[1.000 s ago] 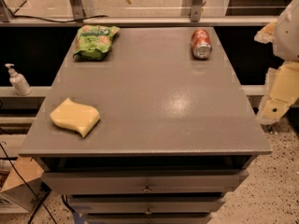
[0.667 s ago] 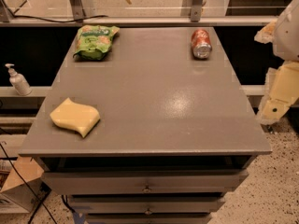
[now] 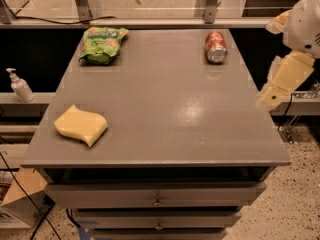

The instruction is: Move coke can near green rice chip bag

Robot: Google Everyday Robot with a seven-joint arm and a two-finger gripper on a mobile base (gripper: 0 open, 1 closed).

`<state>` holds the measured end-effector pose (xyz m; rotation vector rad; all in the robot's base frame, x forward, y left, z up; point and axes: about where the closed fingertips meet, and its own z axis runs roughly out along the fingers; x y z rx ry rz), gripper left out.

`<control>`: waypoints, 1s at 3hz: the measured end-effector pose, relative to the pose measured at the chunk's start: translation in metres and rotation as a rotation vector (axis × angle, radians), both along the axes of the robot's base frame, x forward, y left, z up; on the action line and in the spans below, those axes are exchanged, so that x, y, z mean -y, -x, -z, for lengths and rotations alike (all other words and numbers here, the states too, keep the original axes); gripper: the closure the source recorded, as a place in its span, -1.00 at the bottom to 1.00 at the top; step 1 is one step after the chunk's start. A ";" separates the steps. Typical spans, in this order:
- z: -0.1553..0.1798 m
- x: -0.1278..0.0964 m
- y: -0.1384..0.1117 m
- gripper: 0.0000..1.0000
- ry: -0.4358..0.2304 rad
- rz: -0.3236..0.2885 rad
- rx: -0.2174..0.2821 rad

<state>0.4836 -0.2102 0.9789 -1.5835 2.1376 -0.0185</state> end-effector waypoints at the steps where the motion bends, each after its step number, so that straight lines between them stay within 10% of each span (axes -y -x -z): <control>1: 0.001 -0.001 -0.005 -1.00 -0.011 0.000 0.006; 3: 0.012 -0.007 -0.031 -1.00 -0.097 0.010 0.047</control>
Offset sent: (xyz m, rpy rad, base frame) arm 0.0188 -0.0056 -0.0084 0.0311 -0.0169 -0.0568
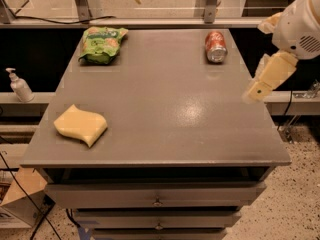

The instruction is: Move coke can near green rice chip bag

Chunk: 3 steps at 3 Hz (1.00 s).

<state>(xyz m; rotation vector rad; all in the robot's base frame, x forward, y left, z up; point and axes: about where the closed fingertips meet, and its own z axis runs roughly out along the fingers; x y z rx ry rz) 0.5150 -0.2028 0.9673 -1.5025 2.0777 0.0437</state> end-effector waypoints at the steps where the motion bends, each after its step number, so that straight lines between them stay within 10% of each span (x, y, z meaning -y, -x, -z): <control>1: 0.004 -0.003 -0.031 -1.00 -0.125 0.002 0.074; 3: 0.010 0.006 -0.069 -1.00 -0.233 0.026 0.123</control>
Offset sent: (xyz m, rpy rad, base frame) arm 0.1063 -0.0254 -0.0120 0.3398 -0.1810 -0.0630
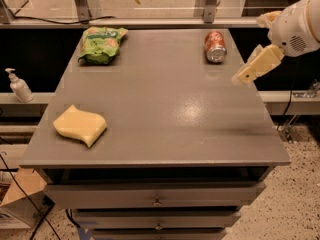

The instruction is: Move coke can near green rice chip bag

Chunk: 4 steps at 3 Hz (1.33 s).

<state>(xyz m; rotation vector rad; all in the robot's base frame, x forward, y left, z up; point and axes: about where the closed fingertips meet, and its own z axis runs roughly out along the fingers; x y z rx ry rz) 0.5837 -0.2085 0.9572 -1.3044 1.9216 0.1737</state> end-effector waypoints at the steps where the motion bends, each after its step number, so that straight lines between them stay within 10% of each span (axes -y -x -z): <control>1: 0.010 -0.003 -0.004 -1.00 0.017 0.017 -0.022; 4: 0.058 0.011 -0.081 -1.00 -0.226 0.280 -0.041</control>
Offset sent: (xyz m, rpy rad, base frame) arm 0.0597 -0.0048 -0.0452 0.0988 0.0226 -0.2060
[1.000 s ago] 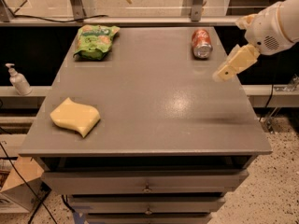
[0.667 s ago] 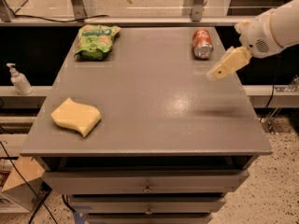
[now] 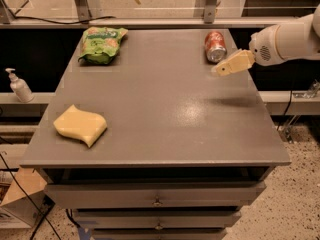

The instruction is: Move coke can near green rice chip bag

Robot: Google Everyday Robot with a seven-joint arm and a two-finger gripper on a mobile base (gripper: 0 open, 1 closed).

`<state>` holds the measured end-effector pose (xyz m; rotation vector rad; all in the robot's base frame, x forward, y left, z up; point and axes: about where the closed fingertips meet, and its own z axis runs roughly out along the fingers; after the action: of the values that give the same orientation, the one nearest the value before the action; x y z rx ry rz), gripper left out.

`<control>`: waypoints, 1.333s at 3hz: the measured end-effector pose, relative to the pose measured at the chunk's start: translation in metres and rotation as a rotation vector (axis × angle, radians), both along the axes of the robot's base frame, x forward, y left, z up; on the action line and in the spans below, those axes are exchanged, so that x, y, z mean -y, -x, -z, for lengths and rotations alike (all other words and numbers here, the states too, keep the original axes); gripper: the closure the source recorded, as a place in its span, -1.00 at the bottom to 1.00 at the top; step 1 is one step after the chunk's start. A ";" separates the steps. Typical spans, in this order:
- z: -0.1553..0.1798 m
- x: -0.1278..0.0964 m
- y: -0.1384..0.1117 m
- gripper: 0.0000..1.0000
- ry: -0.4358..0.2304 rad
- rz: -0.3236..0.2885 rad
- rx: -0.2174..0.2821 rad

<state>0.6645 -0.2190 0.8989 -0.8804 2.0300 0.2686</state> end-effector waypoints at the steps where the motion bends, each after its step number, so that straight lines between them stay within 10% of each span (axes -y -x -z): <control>1: -0.002 0.001 -0.006 -1.00 -0.013 0.019 0.013; 4: 0.021 -0.008 -0.056 -1.00 -0.064 0.037 0.013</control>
Offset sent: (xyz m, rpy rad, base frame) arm 0.0197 -0.0085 -0.0109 0.0599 -0.0051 -0.0853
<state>0.7202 -0.2113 0.8782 -0.8027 2.0123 0.3052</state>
